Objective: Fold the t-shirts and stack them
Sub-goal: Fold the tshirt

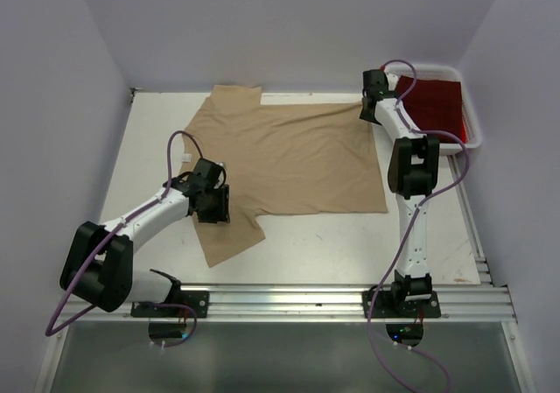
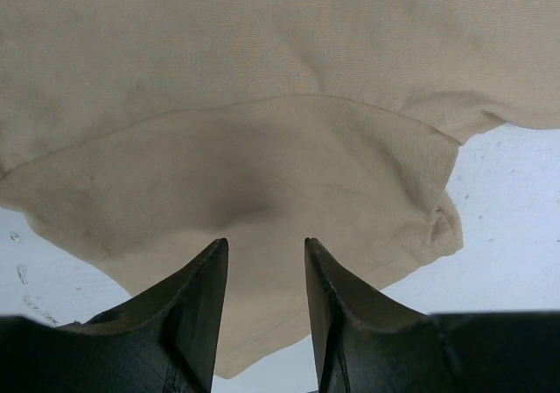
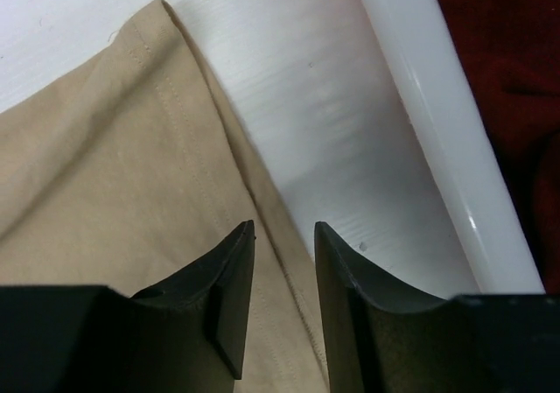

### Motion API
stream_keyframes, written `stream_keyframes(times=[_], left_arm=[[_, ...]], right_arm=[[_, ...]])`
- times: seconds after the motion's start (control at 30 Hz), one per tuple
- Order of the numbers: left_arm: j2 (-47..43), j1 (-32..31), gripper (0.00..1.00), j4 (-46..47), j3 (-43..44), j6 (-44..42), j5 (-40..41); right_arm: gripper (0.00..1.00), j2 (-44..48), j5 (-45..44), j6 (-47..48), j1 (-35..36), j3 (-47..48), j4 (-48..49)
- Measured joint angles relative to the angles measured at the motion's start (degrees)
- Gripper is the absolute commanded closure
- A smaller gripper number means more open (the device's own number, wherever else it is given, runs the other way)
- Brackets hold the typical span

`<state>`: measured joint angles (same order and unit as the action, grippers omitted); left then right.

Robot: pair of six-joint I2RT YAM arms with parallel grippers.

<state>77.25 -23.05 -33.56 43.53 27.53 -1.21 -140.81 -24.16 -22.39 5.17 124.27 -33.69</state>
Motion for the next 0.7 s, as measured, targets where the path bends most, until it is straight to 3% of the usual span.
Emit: stream_keyframes(times=[0.27,0.53,0.7], left_arm=[[0.0,0.0,0.56,0.0,0.0,0.2,0.0],[-4.2,-0.4,0.54,0.0,0.0,0.4,-0.9],[-4.2,-0.8,0.54,-3.2,0.5,0.4,-1.9]], right_arm=[[0.71,1.2,4.7,-0.1,0.0,-2.6,0.5],[0.68,25.0,5.9,-1.2,0.3,-37.1,7.8],[0.67,43.5,5.8,-2.5,1.7,-52.0,10.5]])
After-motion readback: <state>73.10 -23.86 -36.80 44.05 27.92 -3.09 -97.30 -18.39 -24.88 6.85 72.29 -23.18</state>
